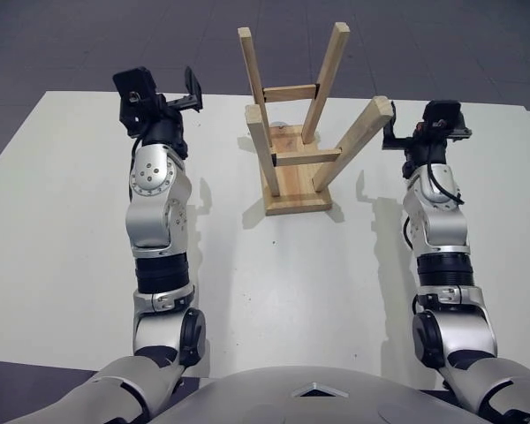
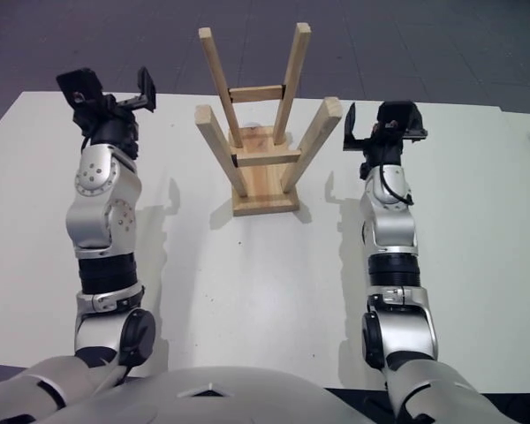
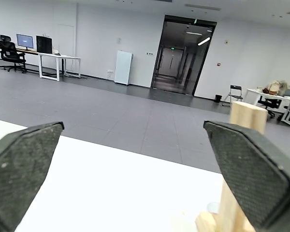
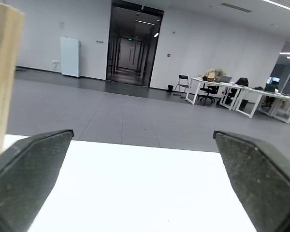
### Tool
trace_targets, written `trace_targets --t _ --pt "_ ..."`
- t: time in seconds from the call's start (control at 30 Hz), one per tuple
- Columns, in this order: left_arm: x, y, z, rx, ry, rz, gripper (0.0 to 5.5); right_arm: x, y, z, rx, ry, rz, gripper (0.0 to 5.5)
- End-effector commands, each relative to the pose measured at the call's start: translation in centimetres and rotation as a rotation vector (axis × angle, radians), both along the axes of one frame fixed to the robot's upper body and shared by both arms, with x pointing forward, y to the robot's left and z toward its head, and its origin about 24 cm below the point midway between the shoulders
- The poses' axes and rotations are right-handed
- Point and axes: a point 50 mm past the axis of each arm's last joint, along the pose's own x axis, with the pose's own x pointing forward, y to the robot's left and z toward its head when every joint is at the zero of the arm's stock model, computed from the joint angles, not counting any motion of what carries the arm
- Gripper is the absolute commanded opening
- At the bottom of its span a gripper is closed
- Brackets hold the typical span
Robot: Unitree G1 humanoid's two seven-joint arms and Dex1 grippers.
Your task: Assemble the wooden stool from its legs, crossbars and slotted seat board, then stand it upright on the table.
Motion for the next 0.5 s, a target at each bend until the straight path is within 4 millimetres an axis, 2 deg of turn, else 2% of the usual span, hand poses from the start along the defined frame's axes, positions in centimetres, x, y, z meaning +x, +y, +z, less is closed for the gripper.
trace_targets --t 0.03,0.1,0.13,0.17,0.2,0.27,0.33,0.4,0.47,0.5 --pt "0.0 0.1 -1.2 -0.03 0.062 0.034 5.4 -1.2 0.6 8.4 0.221 -0.319 0.114 5.37" --pt "0.0 1.0 -1.4 -0.047 0.069 0.077 5.4 -2.4 -0.1 14.7 0.293 -0.537 0.18 5.37" --pt "0.0 1.4 -1.4 -0.052 0.07 0.098 5.4 -3.1 -0.2 16.9 0.319 -0.608 0.226 5.37" --pt "0.0 1.8 -1.4 -0.055 0.069 0.118 5.4 -3.4 0.1 18.3 0.333 -0.633 0.288 5.37" --pt "0.0 2.1 -1.4 -0.057 0.067 0.132 5.4 -3.5 0.8 18.5 0.343 -0.618 0.345 5.37" --pt "0.0 2.6 -1.3 -0.058 0.063 0.15 5.4 -2.7 3.2 16.2 0.371 -0.472 0.445 5.37" --pt "0.0 2.7 -1.2 -0.057 0.063 0.151 5.4 -2.3 5.5 11.5 0.328 -0.258 0.475 5.37" --pt "0.1 2.5 -1.3 -0.053 0.066 0.142 5.4 -2.9 6.6 7.3 0.328 -0.093 0.471 5.37" --pt "0.0 2.1 -1.5 -0.045 0.08 0.121 5.4 -3.5 6.8 4.5 0.37 0.007 0.449 5.37" --pt "0.0 1.8 -1.7 -0.041 0.089 0.105 5.4 -3.7 6.9 3.8 0.385 0.029 0.442 5.37"
